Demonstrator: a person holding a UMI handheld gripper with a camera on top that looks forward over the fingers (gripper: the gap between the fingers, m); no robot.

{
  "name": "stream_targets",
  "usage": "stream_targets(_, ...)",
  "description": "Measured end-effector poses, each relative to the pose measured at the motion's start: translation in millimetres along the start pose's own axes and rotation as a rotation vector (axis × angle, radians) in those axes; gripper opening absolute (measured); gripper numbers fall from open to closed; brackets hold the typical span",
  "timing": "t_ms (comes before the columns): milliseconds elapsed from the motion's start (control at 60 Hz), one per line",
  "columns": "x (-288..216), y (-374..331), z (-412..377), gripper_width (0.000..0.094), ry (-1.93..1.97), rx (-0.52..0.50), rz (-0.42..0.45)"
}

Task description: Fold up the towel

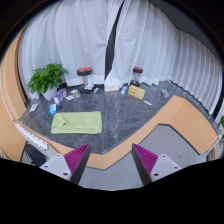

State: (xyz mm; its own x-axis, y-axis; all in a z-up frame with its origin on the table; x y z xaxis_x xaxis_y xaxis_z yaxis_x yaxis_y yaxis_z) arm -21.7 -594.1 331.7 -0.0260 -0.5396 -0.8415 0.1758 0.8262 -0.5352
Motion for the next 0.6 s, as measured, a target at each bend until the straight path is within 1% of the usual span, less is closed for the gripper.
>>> stream_targets(100,-2,5,2,0.0847,0.006,0.004,0.006)
stream_targets(233,6,14,-3,0.0847,-0.001,0.015,-0.015)
stream_targets(300,20,21,-10,0.0845,-0.005,0.014,-0.034)
stream_targets(417,57,34,-34,0.0849,-0.008,0.004,-0.078)
stream_targets(483,81,47,-60,0.0849,-0.007,-0.021,-0.085)
stream_targets(600,121,74,-130,0.0847,0.003,-0.118,-0.114)
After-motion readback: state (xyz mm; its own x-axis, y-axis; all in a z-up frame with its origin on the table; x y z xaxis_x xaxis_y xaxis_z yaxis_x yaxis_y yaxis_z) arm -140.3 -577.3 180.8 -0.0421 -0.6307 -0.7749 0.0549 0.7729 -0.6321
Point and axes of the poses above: the point between the fingertips, and its own axes, seen from behind it with the camera up: z to the right, x down, y forward, the way the camera looks, the point moved 7 cm from there along -y, backward, against the way the camera looks, and after that the axes turned 11 degrees about z, right-handed, at the moved point
